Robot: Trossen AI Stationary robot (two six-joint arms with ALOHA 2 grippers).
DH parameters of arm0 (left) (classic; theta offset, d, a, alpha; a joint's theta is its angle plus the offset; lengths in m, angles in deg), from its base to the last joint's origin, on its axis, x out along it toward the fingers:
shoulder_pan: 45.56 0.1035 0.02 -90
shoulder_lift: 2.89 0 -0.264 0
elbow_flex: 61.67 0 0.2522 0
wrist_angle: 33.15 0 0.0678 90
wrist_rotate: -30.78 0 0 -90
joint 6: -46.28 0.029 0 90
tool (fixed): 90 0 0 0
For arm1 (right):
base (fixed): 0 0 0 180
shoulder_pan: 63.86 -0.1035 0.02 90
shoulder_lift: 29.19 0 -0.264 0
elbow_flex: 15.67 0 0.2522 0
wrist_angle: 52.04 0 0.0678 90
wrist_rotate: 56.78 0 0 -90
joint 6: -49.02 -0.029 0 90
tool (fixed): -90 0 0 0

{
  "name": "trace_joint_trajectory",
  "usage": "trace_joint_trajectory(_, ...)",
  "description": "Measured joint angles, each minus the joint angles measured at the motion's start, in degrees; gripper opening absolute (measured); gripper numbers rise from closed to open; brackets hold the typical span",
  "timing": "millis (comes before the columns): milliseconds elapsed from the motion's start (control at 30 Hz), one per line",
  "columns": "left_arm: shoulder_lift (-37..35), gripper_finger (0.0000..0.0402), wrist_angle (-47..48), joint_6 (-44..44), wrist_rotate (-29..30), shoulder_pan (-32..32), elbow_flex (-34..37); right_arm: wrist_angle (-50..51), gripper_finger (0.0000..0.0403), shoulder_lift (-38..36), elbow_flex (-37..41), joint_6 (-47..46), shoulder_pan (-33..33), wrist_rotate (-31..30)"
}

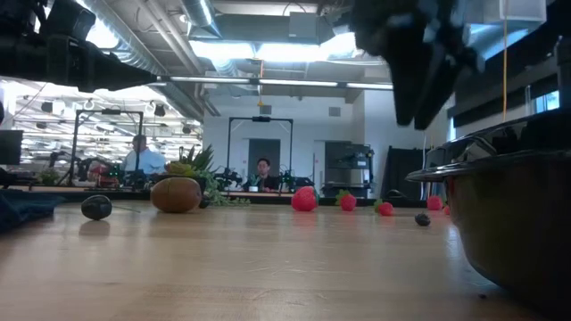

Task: Pick and placing Produce into tupperware
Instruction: Put the blueberry into the black container

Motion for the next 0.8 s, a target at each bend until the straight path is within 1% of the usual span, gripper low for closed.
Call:
trace_joint_trajectory(100,0.0,0.0265,0.2,0.0,0.0,0.0,0.0,-0.1,0.0172,0.1,2.4,0.0,2.5,0.9)
trace_joint_trajectory(233,0.0,0.0265,0.7,0.0,0.0,0.0,0.0,-1.8,0.0172,0.1,7.5,0.2,4.5,5.3)
trace_joint_trajectory(433,0.0,0.0265,1.0,0.0,0.0,0.0,0.0,-12.6,0.0172,0.2,14.5,2.8,6.1,8.4)
trace_joint_trajectory(567,0.0,0.0265,1.0,0.0,0.0,0.0,0.0,-15.6,0.0172,0.2,16.7,3.3,7.9,9.3)
trace_joint_trajectory(800,0.0,0.0265,1.0,0.0,0.0,0.0,0.0,-19.5,0.0172,0.2,17.8,6.9,10.8,9.3)
